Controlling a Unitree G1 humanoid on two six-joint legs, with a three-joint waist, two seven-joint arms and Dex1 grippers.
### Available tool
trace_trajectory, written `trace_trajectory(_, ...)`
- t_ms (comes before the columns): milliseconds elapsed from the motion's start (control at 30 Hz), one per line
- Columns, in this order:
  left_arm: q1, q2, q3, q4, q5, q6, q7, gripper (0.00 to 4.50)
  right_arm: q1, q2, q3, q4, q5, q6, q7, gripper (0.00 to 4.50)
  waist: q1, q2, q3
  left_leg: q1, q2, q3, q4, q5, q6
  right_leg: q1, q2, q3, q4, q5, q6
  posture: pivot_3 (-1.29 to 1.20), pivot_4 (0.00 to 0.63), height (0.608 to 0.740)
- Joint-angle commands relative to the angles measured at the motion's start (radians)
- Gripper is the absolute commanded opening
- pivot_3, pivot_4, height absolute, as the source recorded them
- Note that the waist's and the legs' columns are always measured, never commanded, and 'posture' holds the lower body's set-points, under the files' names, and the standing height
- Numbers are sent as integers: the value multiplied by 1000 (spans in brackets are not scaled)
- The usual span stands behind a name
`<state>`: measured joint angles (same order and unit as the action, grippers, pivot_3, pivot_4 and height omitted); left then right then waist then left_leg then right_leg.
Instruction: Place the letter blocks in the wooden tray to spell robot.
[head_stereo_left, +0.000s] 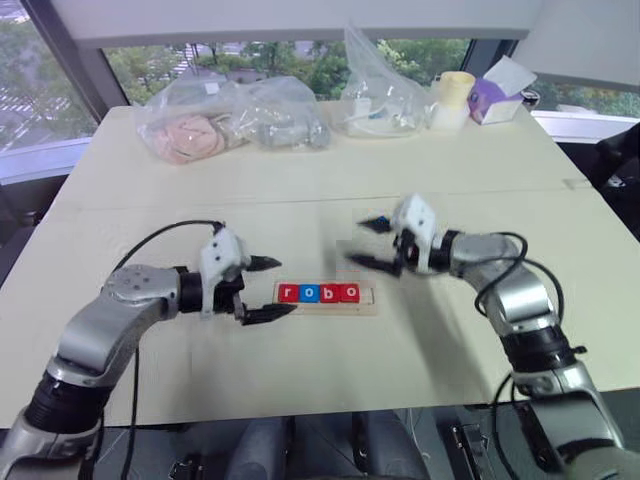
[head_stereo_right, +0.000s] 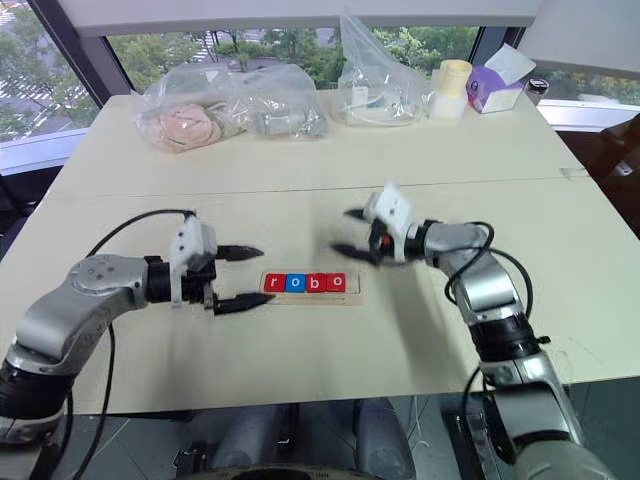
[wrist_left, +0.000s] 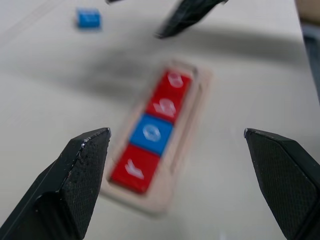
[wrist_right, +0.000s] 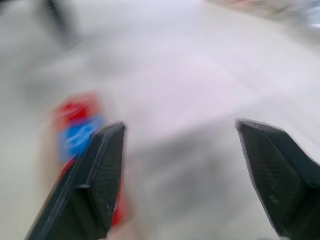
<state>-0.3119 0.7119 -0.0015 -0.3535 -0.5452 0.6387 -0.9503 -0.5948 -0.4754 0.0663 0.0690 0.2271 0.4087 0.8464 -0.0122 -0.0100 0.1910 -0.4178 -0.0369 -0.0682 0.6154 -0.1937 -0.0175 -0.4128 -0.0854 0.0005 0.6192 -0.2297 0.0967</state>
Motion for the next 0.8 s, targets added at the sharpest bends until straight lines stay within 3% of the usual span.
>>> trace_trajectory(33,-83,6,119,56,-55,19,37,4500,-47,41,-33,107,-75,86,-207,3587,2,0,0,0,0,0,0,0,0,0,0,0,0,0,0,0,150,740)
trace_trajectory(267,-123,9,115,72,-57,32,39,4500,-134,115,-21,341,-183,-22,-401,3587,-6,0,0,-1,-1,6,-2,0,0,-2,1,1,-1,1,2,0,150,740)
trace_trajectory(733,-61,-6,107,5,-62,53,93,4500,-138,177,4,460,-197,-29,-395,3587,-8,0,0,3,0,6,-2,0,0,0,4,3,2,0,0,0,150,740)
trace_trajectory(800,-58,-8,103,0,-60,52,97,4500,-139,182,0,469,-199,-32,-406,3060,-8,0,0,3,0,6,-2,0,0,1,4,3,2,0,0,0,150,740)
